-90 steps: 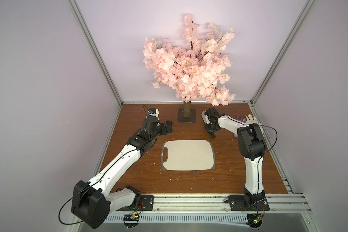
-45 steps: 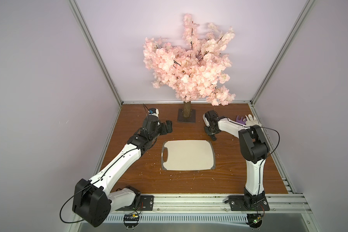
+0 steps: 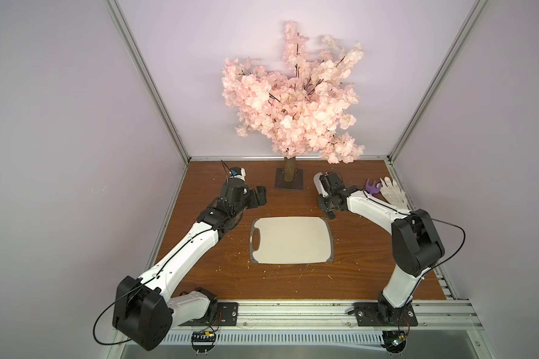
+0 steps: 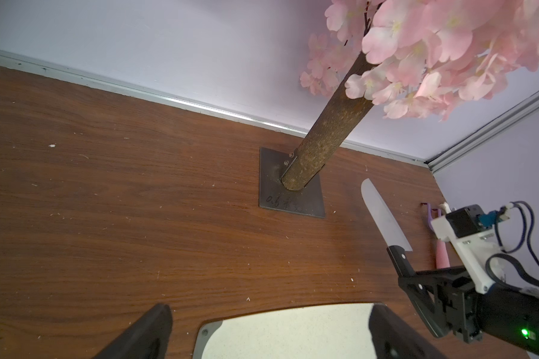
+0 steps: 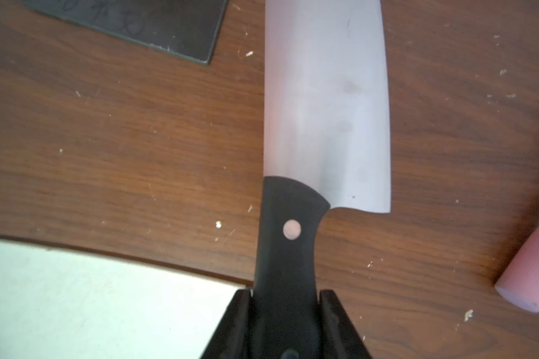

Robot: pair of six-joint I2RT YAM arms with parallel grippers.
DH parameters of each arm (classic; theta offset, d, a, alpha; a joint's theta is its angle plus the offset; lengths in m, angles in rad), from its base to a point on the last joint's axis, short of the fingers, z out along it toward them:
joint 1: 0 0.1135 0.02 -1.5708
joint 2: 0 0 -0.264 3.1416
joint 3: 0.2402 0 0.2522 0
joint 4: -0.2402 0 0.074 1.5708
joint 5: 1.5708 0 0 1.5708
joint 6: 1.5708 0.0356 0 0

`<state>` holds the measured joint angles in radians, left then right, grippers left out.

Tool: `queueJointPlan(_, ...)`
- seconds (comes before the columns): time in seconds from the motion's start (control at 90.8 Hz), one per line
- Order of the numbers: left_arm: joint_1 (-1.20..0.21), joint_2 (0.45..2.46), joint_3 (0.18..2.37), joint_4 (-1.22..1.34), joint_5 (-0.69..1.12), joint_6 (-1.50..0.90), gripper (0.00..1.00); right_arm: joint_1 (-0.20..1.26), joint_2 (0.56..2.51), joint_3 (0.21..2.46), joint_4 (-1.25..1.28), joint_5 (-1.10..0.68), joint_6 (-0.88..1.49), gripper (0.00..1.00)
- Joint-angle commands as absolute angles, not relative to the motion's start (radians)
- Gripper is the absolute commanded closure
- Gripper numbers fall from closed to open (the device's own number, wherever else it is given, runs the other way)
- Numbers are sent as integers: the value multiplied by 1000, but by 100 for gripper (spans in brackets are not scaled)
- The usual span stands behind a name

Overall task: Align the knife with the edge of the cutting board
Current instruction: Pick up the knife at the center of the board, then place the knife at the edge of the cutting board.

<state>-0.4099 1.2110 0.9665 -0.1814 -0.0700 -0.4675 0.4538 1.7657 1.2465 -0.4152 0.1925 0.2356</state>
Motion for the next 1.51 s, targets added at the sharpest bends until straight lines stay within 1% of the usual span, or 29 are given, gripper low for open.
queueJointPlan(0.0, -396, 1215, 991, -189, -64, -472, 0, 488, 1689, 1205, -362, 213, 292, 100)
queueJointPlan(0.385, -389, 1218, 991, -188, -62, -474, 0, 629, 1503, 985, -279, 291, 465, 100)
queueJointPlan(0.892, -378, 1228, 990, -187, -58, -478, 0, 841, 1374, 803, -248, 444, 693, 100)
queueJointPlan(1.068, -373, 1235, 991, -185, -50, -480, 0, 909, 1348, 754, -239, 479, 787, 100)
queueJointPlan(1.497, -370, 1257, 988, -182, -32, -490, 0, 1041, 1392, 718, -266, 582, 959, 100)
